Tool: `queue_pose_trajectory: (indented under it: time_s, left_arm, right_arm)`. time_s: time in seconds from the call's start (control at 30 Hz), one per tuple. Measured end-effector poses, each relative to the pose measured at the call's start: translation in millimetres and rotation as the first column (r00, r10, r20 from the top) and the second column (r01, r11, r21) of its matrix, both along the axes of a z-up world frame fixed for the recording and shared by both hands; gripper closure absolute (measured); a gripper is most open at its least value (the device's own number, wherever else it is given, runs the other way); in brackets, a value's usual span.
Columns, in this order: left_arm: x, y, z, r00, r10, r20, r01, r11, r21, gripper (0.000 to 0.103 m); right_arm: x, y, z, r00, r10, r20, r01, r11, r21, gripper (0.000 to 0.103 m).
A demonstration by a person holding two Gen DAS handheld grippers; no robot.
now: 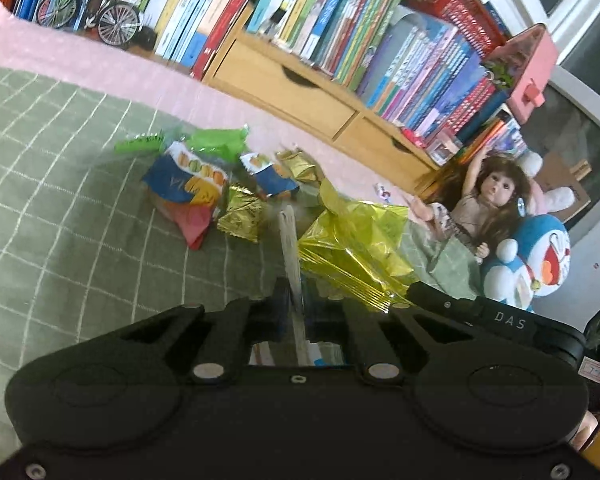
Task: Collect trash
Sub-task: 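Grasp the white printed paper packet with the left tool while the right tool grasps the yellow foil bag, then carry both held items down past the bed edge toward the black bin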
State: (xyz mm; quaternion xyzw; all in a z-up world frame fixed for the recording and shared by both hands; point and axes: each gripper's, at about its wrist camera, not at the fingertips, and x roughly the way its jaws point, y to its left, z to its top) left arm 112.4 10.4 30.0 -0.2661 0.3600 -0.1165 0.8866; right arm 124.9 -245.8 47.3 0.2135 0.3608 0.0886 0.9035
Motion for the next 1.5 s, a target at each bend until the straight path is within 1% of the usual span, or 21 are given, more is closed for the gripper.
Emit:
queue_pose_trajectory:
  time_s: [0.17, 0.27, 0.43, 0.5, 0.53, 0.57, 0.6, 0.63, 0.67, 0.7, 0.77, 0.87, 1.0, 1.07, 1.1, 1.13, 1.17, 1.2, 1.23, 1.3, 1.5]
  left_arm:
    - [-19, 5, 16, 0.999, -0.008, 0.047, 0.007, 1.0, 0.017, 0.098]
    - [-30, 10, 27, 0.997, -0.01, 0.078, 0.009, 1.0, 0.021, 0.098]
    - [-45, 13, 40, 0.995, -0.032, 0.1, 0.028, 0.999, 0.042, 0.099]
    - [-51, 13, 43, 0.994, -0.046, 0.103, 0.042, 0.998, 0.048, 0.099]
    - [-54, 13, 44, 0.993, -0.05, 0.105, 0.045, 0.998, 0.051, 0.099]
    - [-57, 13, 44, 0.993, -0.053, 0.105, 0.048, 0.997, 0.055, 0.099]
    - [-58, 13, 43, 0.993, -0.054, 0.104, 0.048, 0.997, 0.058, 0.099]
    - [-59, 13, 43, 0.994, -0.053, 0.1, 0.047, 0.997, 0.061, 0.099]
    - [-59, 13, 42, 0.994, -0.052, 0.094, 0.046, 0.997, 0.061, 0.099]
    - [-60, 13, 41, 0.995, -0.05, 0.089, 0.045, 0.997, 0.059, 0.099]
    - [-60, 14, 37, 0.996, -0.048, 0.079, 0.044, 0.997, 0.056, 0.099]
    - [-62, 13, 34, 0.996, -0.052, 0.071, 0.047, 0.997, 0.065, 0.099]
    - [-62, 11, 30, 0.996, -0.058, 0.064, 0.054, 0.996, 0.072, 0.099]
    - [-62, 10, 30, 0.996, -0.061, 0.063, 0.056, 0.996, 0.071, 0.099]
    - [-62, 10, 30, 0.996, -0.063, 0.064, 0.059, 0.996, 0.071, 0.099]
    - [-63, 10, 31, 0.996, -0.066, 0.066, 0.062, 0.996, 0.071, 0.099]
    - [-64, 10, 31, 0.995, -0.068, 0.068, 0.063, 0.995, 0.072, 0.099]
    - [-65, 10, 31, 0.995, -0.07, 0.07, 0.065, 0.995, 0.075, 0.099]
    - [-66, 10, 32, 0.995, -0.073, 0.072, 0.067, 0.995, 0.076, 0.099]
    - [-68, 10, 34, 0.994, -0.077, 0.077, 0.071, 0.995, 0.075, 0.099]
    - [-81, 12, 41, 0.992, -0.087, 0.093, 0.081, 0.994, 0.067, 0.099]
  right_arm:
    - [-20, -4, 17, 1.0, -0.013, 0.023, 0.015, 0.997, -0.077, 0.085]
    - [-33, -10, 22, 1.0, -0.021, 0.02, 0.023, 0.994, -0.103, 0.09]
    - [-55, -21, 24, 0.999, -0.026, -0.022, 0.022, 0.99, -0.138, 0.091]
    - [-63, -22, 26, 0.999, -0.015, -0.038, 0.009, 0.988, -0.153, 0.088]
    - [-66, -22, 26, 0.999, 0.004, -0.048, -0.011, 0.987, -0.163, 0.085]
    - [-68, -22, 26, 0.998, 0.022, -0.053, -0.031, 0.985, -0.17, 0.078]
    - [-70, -22, 25, 0.998, 0.023, -0.052, -0.033, 0.983, -0.182, 0.057]
    - [-71, -22, 24, 0.999, 0.017, -0.046, -0.026, 0.981, -0.192, 0.047]
    - [-71, -21, 23, 0.999, 0.006, -0.039, -0.014, 0.979, -0.202, 0.028]
    - [-70, -22, 22, 1.0, -0.001, -0.028, -0.004, 0.979, -0.204, 0.022]
    - [-64, -22, 17, 1.0, -0.005, -0.026, -0.001, 0.98, -0.199, 0.021]
    - [-53, -21, 3, 0.999, -0.028, -0.045, 0.019, 0.982, -0.189, 0.014]
    - [-46, -5, -12, 0.998, 0.03, -0.059, -0.043, 0.973, -0.225, 0.008]
    - [-45, 5, -16, 0.996, 0.055, -0.068, -0.07, 0.967, -0.244, 0.009]
    - [-46, 8, -16, 0.996, 0.063, -0.07, -0.078, 0.968, -0.24, 0.02]
    - [-49, 10, -16, 0.996, 0.066, -0.066, -0.08, 0.969, -0.234, 0.025]
    - [-52, 12, -15, 0.996, 0.064, -0.062, -0.077, 0.969, -0.236, 0.042]
    - [-54, 14, -13, 0.996, 0.064, -0.063, -0.077, 0.967, -0.242, 0.067]
    - [-56, 14, -12, 0.996, 0.058, -0.066, -0.073, 0.967, -0.243, 0.075]
    - [-61, 11, -8, 0.997, 0.052, -0.064, -0.066, 0.972, -0.226, 0.082]
    - [-80, 7, 9, 0.998, 0.047, -0.031, -0.052, 0.981, -0.189, 0.085]
